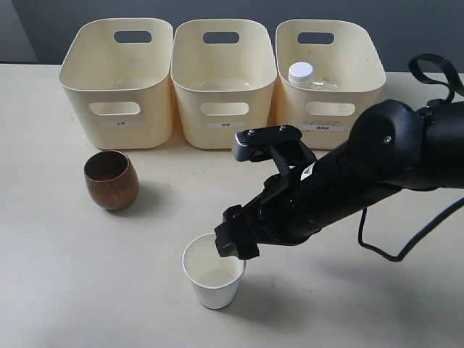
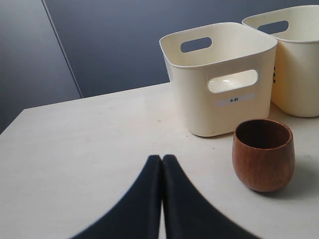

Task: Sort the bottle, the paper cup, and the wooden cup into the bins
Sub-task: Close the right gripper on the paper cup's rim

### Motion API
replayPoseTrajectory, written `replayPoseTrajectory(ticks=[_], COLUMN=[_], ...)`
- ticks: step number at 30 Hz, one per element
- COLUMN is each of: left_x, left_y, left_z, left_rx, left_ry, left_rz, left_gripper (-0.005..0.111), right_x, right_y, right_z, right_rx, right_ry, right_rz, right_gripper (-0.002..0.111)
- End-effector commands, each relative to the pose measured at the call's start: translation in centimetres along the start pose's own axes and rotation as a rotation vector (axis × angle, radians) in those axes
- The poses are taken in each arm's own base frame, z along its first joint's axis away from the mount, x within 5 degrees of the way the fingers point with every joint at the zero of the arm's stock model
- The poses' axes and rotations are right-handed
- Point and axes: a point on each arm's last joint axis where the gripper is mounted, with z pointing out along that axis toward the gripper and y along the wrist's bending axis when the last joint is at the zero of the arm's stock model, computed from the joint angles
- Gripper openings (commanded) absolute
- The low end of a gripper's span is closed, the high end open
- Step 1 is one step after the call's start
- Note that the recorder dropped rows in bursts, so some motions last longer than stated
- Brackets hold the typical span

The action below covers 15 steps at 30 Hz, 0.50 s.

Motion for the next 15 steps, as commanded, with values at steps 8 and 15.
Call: replayPoseTrajectory(ticks=[8,15], left_x=[0.0,0.0], left_y=[0.0,0.0], left_z=[0.0,0.0], left_rx=[0.003,0.003], left_ry=[-0.005,-0.005], left_rz=[-0.002,-0.002], left_gripper=[0.000,0.000], right_x=[0.5,0.2], right_y=[-0.9,-1.1], right_z=[2.4,2.4], right_rx=[0.023,0.039], right_ry=[0.063,0.026], right_rz=[0.036,0.035], right_gripper=[0.057,0.054])
